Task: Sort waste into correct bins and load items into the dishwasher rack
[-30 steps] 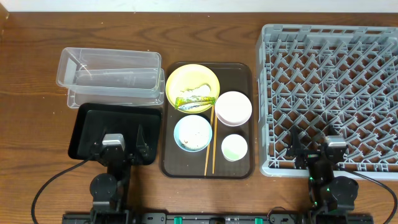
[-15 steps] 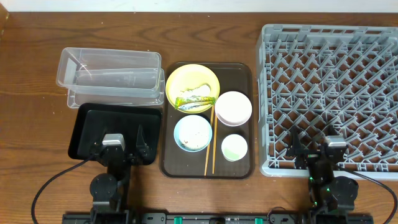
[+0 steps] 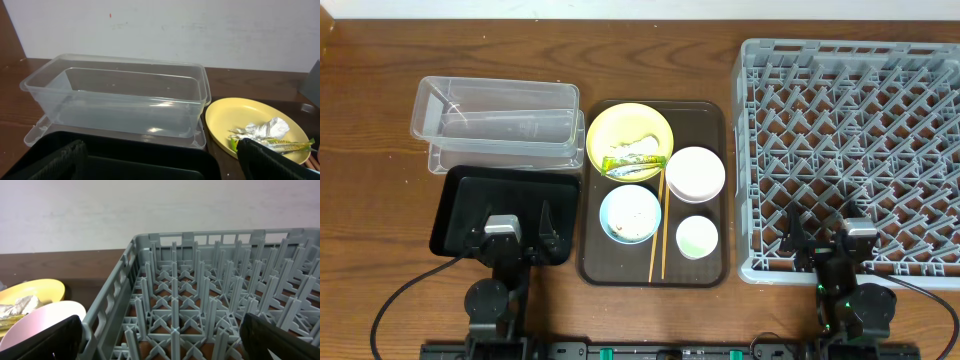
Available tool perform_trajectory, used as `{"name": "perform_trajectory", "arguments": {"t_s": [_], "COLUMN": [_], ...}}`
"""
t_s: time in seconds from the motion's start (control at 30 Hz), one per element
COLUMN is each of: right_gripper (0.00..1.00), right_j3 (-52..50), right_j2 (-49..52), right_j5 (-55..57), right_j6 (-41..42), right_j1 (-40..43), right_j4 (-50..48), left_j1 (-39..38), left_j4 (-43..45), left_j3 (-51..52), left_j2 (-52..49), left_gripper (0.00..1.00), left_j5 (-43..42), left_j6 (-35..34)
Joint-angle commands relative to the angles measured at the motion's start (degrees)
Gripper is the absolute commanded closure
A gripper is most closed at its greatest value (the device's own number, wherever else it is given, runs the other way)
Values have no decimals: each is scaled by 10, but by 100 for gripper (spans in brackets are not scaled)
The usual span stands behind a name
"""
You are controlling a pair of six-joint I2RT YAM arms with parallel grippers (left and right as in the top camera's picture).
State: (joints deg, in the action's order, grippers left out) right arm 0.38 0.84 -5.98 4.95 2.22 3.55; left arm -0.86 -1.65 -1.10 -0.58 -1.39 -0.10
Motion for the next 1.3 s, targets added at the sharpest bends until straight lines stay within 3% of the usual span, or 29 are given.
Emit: {"name": "perform_trajectory", "arguments": {"t_s": [0.0,0.8,0.97,1.27], "right_gripper": [1,1,1,1], "right_j3": [-1,-1,-1,-1], "right_j2": [-1,-1,-1,-1], "right_j5": [-5,-5,57,50], "right_j6": [-7,-8,-8,-7], "right_j1": [-10,-10,-10,-10], "right_j4": [1,1,6,3], "left_j1": [1,1,1,1], "left_j4": [-24,-24,-24,-24], "left_j3": [9,9,9,9], "left_j2": [3,3,3,3], "left_gripper": [2,2,2,2], "left_j5": [7,7,7,7], "left_j6": [5,5,5,5]}}
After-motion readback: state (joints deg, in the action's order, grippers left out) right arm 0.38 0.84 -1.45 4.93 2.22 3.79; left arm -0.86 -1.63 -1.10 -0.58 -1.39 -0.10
